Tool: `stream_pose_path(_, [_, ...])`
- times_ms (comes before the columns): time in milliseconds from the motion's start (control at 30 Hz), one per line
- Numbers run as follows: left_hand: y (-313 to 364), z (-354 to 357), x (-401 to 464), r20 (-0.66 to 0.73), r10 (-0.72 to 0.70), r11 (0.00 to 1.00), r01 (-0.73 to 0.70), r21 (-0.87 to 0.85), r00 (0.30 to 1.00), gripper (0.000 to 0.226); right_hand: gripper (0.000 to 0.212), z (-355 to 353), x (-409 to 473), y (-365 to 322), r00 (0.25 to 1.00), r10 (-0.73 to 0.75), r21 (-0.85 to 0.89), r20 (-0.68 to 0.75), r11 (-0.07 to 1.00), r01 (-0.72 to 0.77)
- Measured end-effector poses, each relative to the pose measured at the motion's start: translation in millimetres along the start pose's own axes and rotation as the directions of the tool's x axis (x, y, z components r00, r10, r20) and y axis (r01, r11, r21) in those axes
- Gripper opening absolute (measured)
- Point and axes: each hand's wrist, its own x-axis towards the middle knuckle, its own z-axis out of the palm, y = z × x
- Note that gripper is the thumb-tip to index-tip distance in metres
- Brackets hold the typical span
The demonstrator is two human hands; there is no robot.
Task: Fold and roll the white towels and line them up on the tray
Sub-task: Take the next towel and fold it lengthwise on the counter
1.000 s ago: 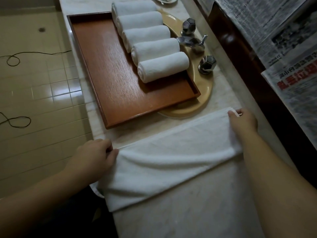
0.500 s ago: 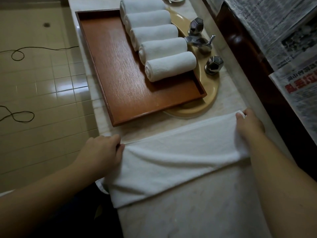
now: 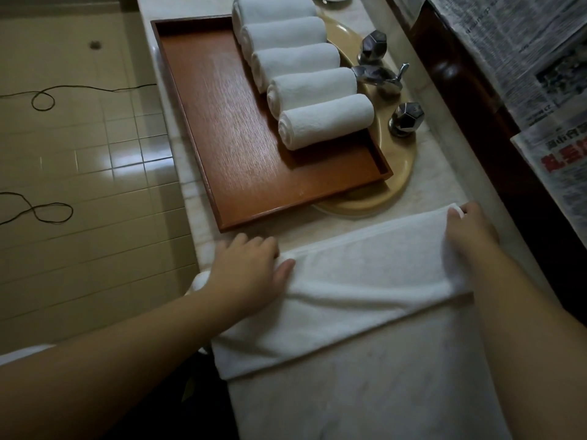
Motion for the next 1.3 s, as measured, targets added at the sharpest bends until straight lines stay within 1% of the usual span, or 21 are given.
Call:
stream_pose_path(67, [19, 1, 14, 0.052, 0.019, 0.999, -0.016, -0.05, 0.998, 0.044, 0.032, -2, 1, 3, 1.0, -0.018, 0.024, 0.015, 1.0, 0.018])
stream_pose_path(133, [31, 3, 25, 0.058, 0.021, 0.995, -0.015, -0.1, 0.998, 0.039, 0.032, -5, 1, 4, 0.999, -0.028, 0.046, 0.026, 0.999, 0.027])
stream_pose_path(233, [36, 6, 35, 0.011, -0.014, 0.981, 0.016, -0.192, 1.0, 0.027, 0.032, -6, 0, 7, 0.999, -0.051, 0.085, 0.01, 0.995, 0.05])
stream_pose_path(333, [35, 9, 37, -0.04, -0.054, 0.97, 0.043, -0.241, 0.998, 0.024, 0.032, -2, -5, 7, 0.998, -0.055, 0.135, -0.018, 0.989, 0.056])
stream_pose_path(500, [41, 17, 35, -0.12, -0.064, 0.973, 0.036, -0.226, 0.991, 0.026, 0.03, -3, -6, 7, 0.998, -0.035, 0.189, -0.055, 0.981, 0.045])
stream_pose_path(633, [40, 17, 31, -0.167, -0.053, 0.987, 0.025, -0.16, 0.984, 0.025, 0.033, -1, -9, 4, 0.998, -0.017, 0.197, -0.063, 0.98, 0.029])
stream_pose_path(733, [52, 15, 32, -0.163, -0.033, 0.994, 0.015, -0.11, 0.986, 0.024, 0.027, -1, -6, 5, 0.999, -0.022, 0.149, -0.045, 0.988, 0.029])
stream_pose_path(833, [69, 12, 43, -0.098, -0.023, 0.99, 0.01, -0.139, 0.995, 0.024, 0.024, -3, -1, 6, 1.0, -0.027, 0.112, -0.016, 0.993, 0.029])
stream_pose_path(933, [76, 9, 54, -0.035, -0.083, 0.983, 0.076, -0.17, 0.996, 0.021, 0.03, -4, -1, 4, 1.0, -0.007, 0.085, 0.003, 0.996, 0.007])
stream_pose_path(1033, [74, 12, 57, -0.057, -0.106, 0.987, 0.098, -0.131, 0.993, 0.022, 0.027, -3, -3, 2, 1.0, 0.021, 0.091, -0.007, 0.996, -0.02])
stream_pose_path(1100, [73, 17, 53, -0.166, -0.049, 0.997, 0.038, -0.072, 0.985, 0.019, 0.022, 1, -3, 2, 0.999, 0.03, 0.102, -0.044, 0.994, -0.026])
stream_pose_path(1167, [73, 25, 40, -0.254, 0.056, 0.997, -0.068, -0.039, 0.966, 0.023, 0.019, 7, -6, 4, 0.993, 0.044, 0.079, -0.108, 0.996, -0.035])
stream_pose_path(1233, [71, 35, 21, -0.278, 0.194, 0.976, -0.212, -0.037, 0.941, 0.034, 0.021, 14, -8, 5, 0.985, 0.042, 0.029, -0.17, 0.999, -0.037])
stream_pose_path(1267, [68, 41, 11, -0.261, 0.251, 0.964, -0.264, -0.014, 0.932, 0.043, 0.021, 16, -8, 5, 0.981, 0.042, 0.016, -0.188, 0.999, -0.04])
stream_pose_path(1300, [64, 47, 2, -0.211, 0.285, 0.958, -0.288, 0.016, 0.935, 0.053, 0.022, 17, -9, 4, 0.98, 0.046, 0.014, -0.195, 0.999, -0.044])
